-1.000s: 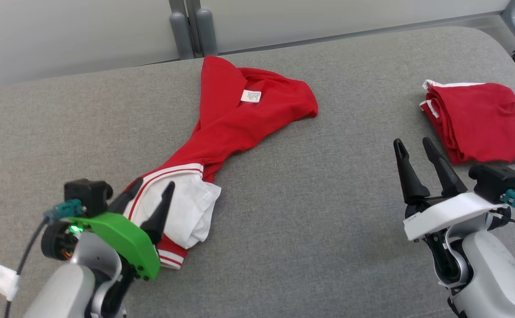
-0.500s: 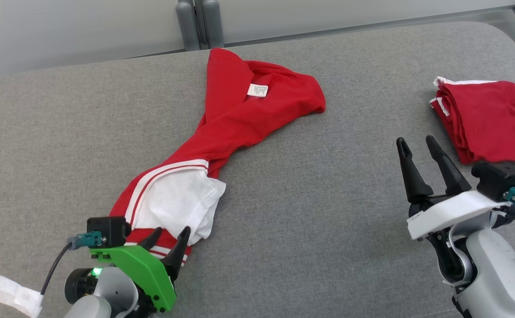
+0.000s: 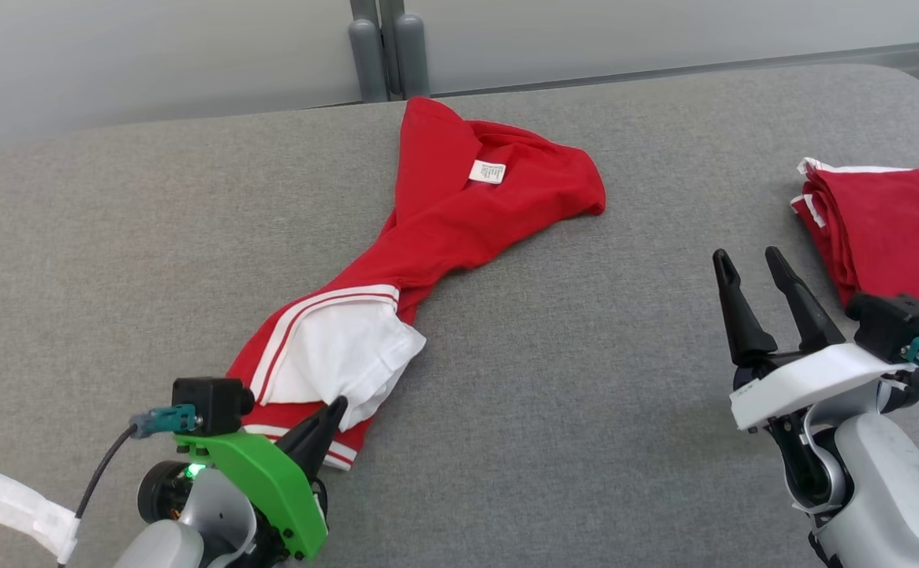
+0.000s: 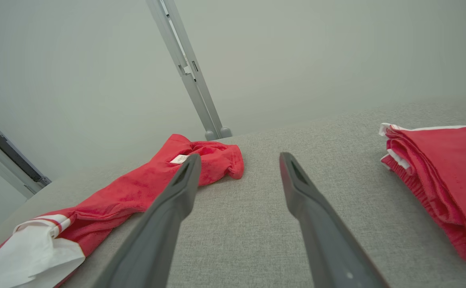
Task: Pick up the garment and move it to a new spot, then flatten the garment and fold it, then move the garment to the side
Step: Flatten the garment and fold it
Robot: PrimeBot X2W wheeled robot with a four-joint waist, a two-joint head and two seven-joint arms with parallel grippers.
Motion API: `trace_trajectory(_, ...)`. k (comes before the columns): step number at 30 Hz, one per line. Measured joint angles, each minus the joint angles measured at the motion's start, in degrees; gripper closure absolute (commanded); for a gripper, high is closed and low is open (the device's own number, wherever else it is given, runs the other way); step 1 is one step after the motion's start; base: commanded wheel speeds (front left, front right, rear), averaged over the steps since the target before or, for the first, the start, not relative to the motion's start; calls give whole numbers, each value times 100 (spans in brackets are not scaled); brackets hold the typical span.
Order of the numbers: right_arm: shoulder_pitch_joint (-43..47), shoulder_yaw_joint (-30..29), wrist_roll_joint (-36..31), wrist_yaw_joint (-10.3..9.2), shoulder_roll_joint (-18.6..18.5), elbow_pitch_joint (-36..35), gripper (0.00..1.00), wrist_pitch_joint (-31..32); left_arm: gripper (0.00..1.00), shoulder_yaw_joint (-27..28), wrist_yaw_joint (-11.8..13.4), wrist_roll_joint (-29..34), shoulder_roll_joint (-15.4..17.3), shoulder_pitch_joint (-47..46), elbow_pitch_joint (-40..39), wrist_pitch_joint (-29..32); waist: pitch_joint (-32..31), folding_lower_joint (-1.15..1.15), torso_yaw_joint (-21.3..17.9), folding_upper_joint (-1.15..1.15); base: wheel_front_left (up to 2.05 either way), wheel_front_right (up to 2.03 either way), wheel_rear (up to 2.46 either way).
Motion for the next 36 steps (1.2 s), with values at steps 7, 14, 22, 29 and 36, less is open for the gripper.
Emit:
trace_trajectory(7, 87, 0, 24, 0, 4, 40, 0, -7, 100, -59, -71, -223, 694, 592, -1044, 655, -129, 0, 280, 0, 0, 0, 0)
trace_trajectory(14, 117, -11, 58, 0, -26, 63, 0, 8, 100, 371, 299, -751, 1306, 1412, -1621, 981, -213, 0, 487, 0, 0, 0, 0)
trace_trajectory(22, 186, -114, 73, 0, -90, 182, 0, 276, 100, 770, 299, -1230, 1243, 1768, -1009, 716, -241, 0, 536, 0, 0, 0, 0)
trace_trajectory(29, 211, -19, 73, 0, -76, 318, 0, 499, 0, 638, 30, -648, 912, 1348, -80, -129, -285, 0, 551, 0, 0, 0, 0)
trace_trajectory(36, 160, 121, 137, 0, -129, 488, 0, 668, 0, 654, 294, 264, 898, 1146, -379, -1018, -309, 0, 747, 0, 0, 0, 0)
